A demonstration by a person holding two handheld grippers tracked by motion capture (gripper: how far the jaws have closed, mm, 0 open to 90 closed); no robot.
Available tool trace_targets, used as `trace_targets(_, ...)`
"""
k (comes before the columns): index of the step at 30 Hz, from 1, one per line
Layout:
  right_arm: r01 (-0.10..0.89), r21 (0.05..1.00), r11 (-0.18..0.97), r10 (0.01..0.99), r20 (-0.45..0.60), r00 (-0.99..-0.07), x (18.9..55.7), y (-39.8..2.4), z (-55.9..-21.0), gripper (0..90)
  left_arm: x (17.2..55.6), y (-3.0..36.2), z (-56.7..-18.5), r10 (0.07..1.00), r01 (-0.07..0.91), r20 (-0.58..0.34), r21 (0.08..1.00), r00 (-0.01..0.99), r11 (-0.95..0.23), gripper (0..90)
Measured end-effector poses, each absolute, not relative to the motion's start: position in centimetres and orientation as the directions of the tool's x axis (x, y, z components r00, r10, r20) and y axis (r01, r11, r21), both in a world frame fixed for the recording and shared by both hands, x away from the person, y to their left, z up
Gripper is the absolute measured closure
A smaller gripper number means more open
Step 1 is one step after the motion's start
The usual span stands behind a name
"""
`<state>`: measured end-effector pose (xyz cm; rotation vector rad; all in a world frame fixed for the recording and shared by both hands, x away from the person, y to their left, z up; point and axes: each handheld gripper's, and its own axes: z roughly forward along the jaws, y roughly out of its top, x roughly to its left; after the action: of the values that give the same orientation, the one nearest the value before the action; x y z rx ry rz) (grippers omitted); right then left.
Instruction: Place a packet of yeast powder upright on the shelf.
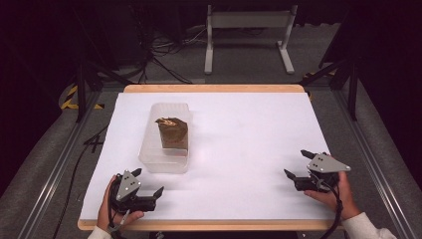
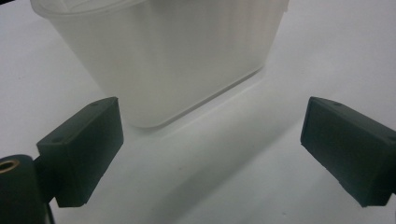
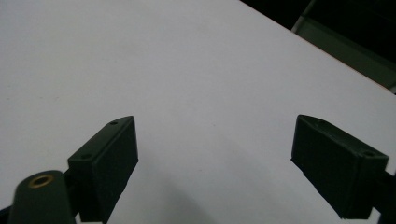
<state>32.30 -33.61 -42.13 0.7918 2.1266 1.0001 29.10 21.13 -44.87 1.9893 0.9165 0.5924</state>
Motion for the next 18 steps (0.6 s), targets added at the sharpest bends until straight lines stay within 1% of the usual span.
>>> trace_targets(4, 0.266, 0.841, 0.471, 0.761, -0.235, -0.605, 31.9, -34.6, -42.5, 13.8, 29.1, 21.1, -44.8, 0.781, 0.375, 0.072, 0.847, 0.621, -0.376, 6.8)
trace_targets(5, 0.27, 0.845, 0.462, 0.773, -0.235, -0.589, 31.7, -35.0, -42.6, 13.6, 29.1, 21.1, -44.8, 0.781, 0.373, 0.074, 0.847, 0.621, -0.378, 6.7)
trace_targets(18, 0.301, 0.858, 0.415, 0.813, -0.201, -0.546, 30.5, -36.5, -43.2, 11.1, 29.2, 21.0, -44.9, 0.777, 0.373, 0.076, 0.845, 0.625, -0.383, 6.6)
